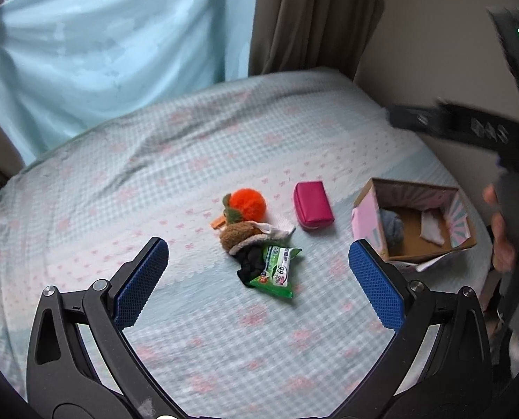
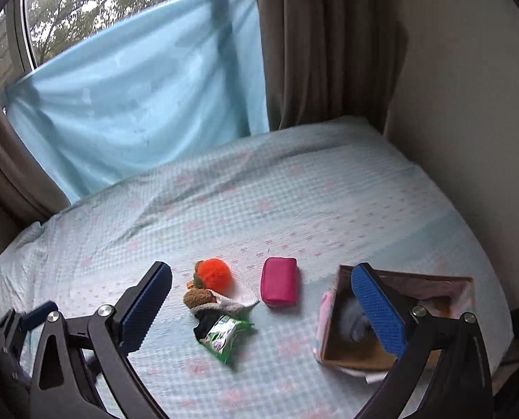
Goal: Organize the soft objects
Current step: 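Grasp the green wet-wipes packet with the left tool while the right tool grasps the pink pouch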
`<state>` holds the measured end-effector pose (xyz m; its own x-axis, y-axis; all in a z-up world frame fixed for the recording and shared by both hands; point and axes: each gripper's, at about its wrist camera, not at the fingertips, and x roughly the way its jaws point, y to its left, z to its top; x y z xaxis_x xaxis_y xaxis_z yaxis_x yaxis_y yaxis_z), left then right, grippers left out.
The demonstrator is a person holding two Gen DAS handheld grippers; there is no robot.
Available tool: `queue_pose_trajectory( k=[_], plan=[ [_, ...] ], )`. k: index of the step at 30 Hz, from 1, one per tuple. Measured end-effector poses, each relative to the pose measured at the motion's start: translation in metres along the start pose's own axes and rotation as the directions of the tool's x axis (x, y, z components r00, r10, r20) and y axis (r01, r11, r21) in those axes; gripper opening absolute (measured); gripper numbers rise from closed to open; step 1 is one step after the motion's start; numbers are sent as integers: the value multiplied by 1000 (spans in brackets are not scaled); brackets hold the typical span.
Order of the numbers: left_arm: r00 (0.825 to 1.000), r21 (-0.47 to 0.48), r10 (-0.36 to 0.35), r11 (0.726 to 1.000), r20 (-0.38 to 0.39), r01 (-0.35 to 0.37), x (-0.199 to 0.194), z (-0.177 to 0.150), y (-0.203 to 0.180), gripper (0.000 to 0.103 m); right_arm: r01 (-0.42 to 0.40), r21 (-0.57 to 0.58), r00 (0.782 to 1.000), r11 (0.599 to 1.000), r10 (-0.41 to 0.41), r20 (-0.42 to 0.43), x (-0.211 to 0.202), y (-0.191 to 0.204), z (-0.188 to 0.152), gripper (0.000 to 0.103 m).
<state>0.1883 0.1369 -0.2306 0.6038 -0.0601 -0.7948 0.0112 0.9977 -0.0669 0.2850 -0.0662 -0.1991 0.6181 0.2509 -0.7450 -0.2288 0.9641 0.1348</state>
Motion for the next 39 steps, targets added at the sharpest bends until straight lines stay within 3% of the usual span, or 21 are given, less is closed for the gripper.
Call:
queue_pose_trajectory(
  k=[5,10,15,20,25,30,34,39],
  plan=[
    [999,-4,-9,1000,-52,8,61,-15,-8,101,-33,-30,996,999,31,-85,77,-4,-1,103],
    [991,12,-20,1000,-131,22,131,-39,-19,92,-54,-55,982,997,43,-182,149,-8,-15,103],
    [976,37,-22,999,-217,31,191,-60,-29,84,-48,-52,958,997,32,-284,212,-16,-35,102],
    [959,63,5,998,-283,13,226,-75,-34,77,-28,-30,928,999,15,-372,260,-21,-53,100],
    [948,84,26,997,-318,1,246,-83,-40,70,33,-35,906,999,-44,-422,287,-27,-66,98],
    [935,96,56,995,-349,-24,258,-85,-42,55,44,4,882,999,-36,-470,307,-36,-77,80],
    [930,117,86,992,-358,-47,263,-86,-43,42,61,-3,877,998,-55,-478,313,-38,-82,68],
    [930,135,98,989,-355,-53,262,-85,-44,39,62,-23,883,998,-65,-464,309,-36,-84,59]
  ],
)
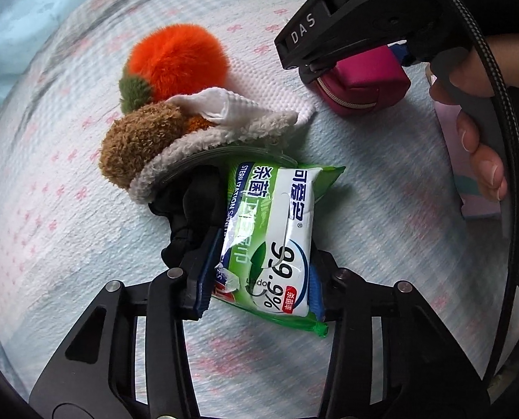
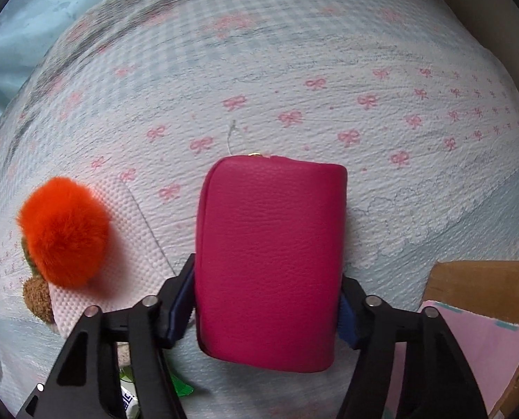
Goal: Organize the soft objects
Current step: 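Grasp the green wet-wipes packet with the left tool while the right tool grasps the pink pouch, then carry the wipes packet and pink pouch into the box and open both tools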
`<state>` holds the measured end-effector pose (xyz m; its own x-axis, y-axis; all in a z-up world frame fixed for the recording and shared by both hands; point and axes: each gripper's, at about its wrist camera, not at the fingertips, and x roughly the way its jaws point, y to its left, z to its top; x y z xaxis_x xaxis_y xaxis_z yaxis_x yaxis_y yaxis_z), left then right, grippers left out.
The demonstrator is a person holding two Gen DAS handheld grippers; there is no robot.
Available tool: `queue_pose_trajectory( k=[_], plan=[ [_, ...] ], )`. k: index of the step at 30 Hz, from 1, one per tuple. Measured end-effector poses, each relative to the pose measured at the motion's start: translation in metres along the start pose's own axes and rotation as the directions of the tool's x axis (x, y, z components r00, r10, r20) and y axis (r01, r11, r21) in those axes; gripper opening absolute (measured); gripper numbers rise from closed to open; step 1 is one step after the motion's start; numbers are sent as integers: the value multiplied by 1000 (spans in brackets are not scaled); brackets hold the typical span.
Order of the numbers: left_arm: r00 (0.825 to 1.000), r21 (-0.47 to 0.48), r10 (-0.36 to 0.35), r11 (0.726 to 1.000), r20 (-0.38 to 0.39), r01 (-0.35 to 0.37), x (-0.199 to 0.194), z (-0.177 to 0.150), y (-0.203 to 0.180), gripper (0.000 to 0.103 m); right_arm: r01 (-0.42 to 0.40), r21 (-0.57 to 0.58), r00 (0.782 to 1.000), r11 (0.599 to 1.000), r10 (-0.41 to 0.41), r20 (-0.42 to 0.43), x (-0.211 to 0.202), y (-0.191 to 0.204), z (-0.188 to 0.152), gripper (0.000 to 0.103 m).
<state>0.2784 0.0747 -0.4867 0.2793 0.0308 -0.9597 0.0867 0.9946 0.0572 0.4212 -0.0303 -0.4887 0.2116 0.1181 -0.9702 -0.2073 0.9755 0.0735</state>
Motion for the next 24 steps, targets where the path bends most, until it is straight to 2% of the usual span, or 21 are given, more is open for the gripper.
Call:
queue_pose_trajectory(
  k=[11,24],
  plan=[
    [1000,-9,-8,1000,26,8,-21,2,2,38,-41,13,999,999,40,25,-26,8,3,46],
    [989,-31,-2,999,147,7,-105,4,10,37,-83,18,985,996,79,154,-118,10,-7,41]
  ],
)
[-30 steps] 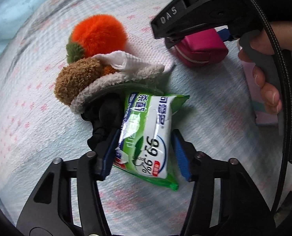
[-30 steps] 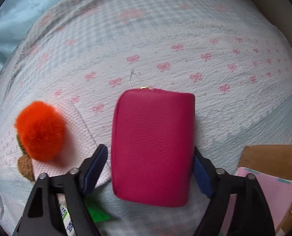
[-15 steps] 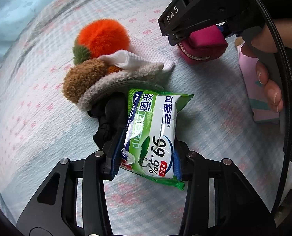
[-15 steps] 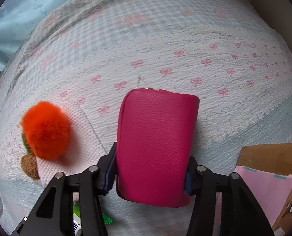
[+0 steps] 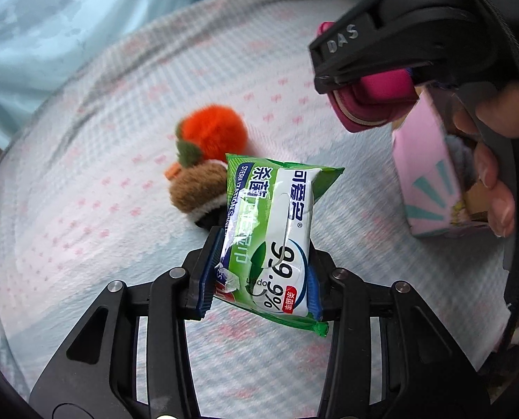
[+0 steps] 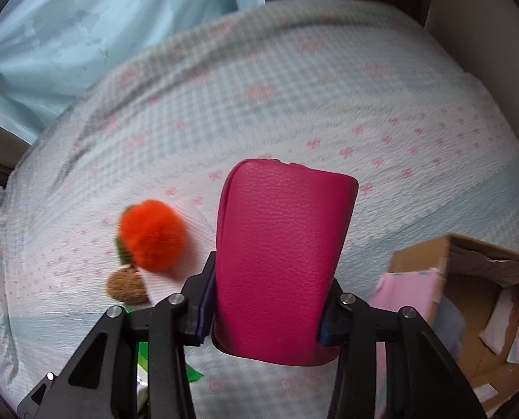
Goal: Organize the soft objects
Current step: 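Carry the wipes packet and pink pouch into the box and open both tools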
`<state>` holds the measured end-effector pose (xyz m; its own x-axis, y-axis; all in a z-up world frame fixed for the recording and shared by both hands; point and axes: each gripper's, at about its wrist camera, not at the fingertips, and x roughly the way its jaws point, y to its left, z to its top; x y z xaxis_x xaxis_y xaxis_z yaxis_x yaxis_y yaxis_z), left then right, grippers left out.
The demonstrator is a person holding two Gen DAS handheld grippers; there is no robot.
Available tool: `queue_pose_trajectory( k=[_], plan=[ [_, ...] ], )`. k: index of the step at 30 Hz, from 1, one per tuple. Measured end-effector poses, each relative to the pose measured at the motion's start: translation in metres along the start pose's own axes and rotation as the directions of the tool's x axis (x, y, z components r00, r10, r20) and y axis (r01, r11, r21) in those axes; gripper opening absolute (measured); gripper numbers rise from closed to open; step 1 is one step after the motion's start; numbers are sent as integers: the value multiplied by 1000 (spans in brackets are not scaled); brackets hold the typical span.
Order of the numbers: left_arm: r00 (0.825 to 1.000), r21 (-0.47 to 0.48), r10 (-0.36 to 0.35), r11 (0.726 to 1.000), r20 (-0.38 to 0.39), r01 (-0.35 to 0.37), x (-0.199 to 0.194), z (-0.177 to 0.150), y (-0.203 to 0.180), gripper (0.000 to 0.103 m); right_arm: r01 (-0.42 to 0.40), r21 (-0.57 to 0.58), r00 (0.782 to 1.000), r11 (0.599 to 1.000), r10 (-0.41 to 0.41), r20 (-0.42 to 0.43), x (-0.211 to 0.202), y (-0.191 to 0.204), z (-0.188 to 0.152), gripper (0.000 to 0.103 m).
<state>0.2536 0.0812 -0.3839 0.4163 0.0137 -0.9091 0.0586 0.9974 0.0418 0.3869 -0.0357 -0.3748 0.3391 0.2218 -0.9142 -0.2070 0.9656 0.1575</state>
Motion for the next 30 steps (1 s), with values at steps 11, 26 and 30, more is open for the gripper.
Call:
queue_pose_trajectory(
  k=[11,26,30],
  plan=[
    [992,-14,-5,1000,130,7,-115,6,3,37,-15,38,991,999,9,137,-135,1,-31,41],
    [953,95,-149,987,265,128,-225,49,-48,37,23,146,969,989,-58,239,-277,-63,-88,41],
    [953,113,-181,981,244,158,-220,62,-85,37,40,187,969,982,-84,234,-286,-101,-98,41]
  ],
)
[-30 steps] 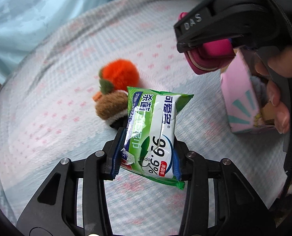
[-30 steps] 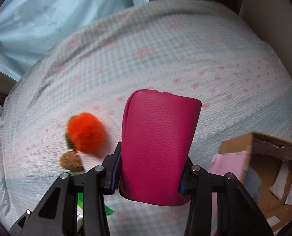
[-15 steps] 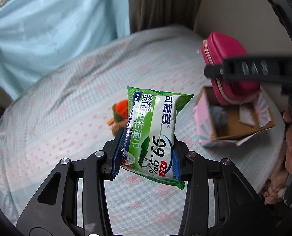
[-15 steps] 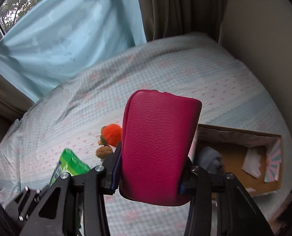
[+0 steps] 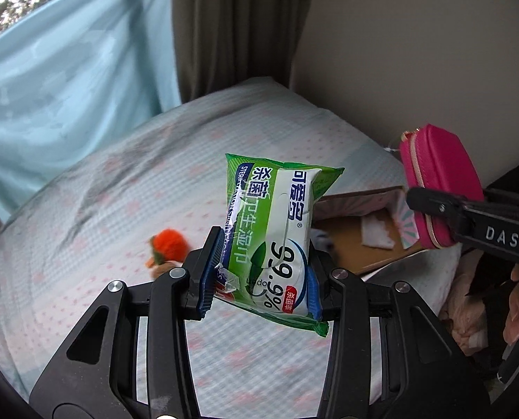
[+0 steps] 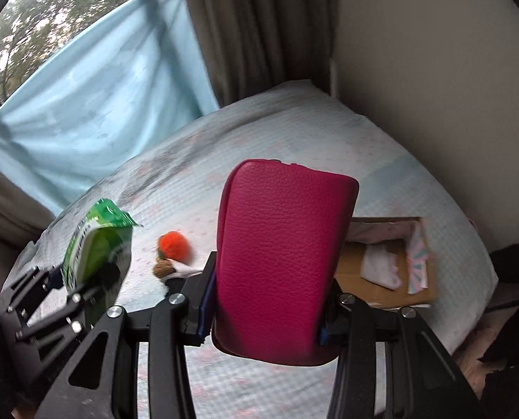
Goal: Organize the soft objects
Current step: 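Carry the wipes packet and pink pouch into the box and open both tools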
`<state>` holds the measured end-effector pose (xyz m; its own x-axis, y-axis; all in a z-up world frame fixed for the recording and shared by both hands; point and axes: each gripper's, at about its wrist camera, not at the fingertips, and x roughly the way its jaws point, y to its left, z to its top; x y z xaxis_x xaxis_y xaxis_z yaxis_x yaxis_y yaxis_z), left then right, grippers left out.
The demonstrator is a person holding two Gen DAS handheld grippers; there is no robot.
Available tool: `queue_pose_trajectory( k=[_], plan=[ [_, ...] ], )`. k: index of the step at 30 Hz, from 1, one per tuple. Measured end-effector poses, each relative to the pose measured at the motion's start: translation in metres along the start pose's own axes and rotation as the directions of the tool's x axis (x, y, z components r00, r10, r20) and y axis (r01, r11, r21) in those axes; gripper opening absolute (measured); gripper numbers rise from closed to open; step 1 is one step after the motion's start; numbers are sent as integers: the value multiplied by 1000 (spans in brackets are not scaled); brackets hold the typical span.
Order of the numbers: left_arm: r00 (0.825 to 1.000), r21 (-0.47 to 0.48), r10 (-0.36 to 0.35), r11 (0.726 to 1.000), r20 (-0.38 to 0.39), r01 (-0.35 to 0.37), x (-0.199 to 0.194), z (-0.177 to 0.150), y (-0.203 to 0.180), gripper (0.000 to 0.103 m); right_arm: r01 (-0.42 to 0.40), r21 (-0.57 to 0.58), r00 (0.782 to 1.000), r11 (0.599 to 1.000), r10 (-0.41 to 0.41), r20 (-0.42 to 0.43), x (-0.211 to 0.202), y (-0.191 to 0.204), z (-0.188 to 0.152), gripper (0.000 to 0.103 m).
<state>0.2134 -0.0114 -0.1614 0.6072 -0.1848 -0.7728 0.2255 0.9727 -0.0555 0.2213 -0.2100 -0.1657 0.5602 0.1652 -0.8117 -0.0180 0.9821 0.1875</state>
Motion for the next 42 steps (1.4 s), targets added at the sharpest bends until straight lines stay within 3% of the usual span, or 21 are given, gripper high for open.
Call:
queue_pose_trajectory(
  k=[10,20,26,38,42],
  plan=[
    [994,-29,-40,999,-99,38,75,24,-89,37,28,50,998,998,-25,-62,13,-107,-1,41],
    [973,-30,-13,1000,-231,6,170,25,-149,37,-7,54,981,999,18,-195,83,-178,-4,41],
    [936,-71,-2,997,-351,-25,225,11,-157,37,-56,62,951,997,72,-301,137,-196,-15,41],
    [841,-54,59,993,-538,-104,314,-38,-146,37,-110,105,895,988,144,-423,222,-211,-31,41],
    [833,-27,70,994,-549,-101,323,-37,-147,37,-119,133,885,984,166,-435,235,-212,-30,41]
  ],
)
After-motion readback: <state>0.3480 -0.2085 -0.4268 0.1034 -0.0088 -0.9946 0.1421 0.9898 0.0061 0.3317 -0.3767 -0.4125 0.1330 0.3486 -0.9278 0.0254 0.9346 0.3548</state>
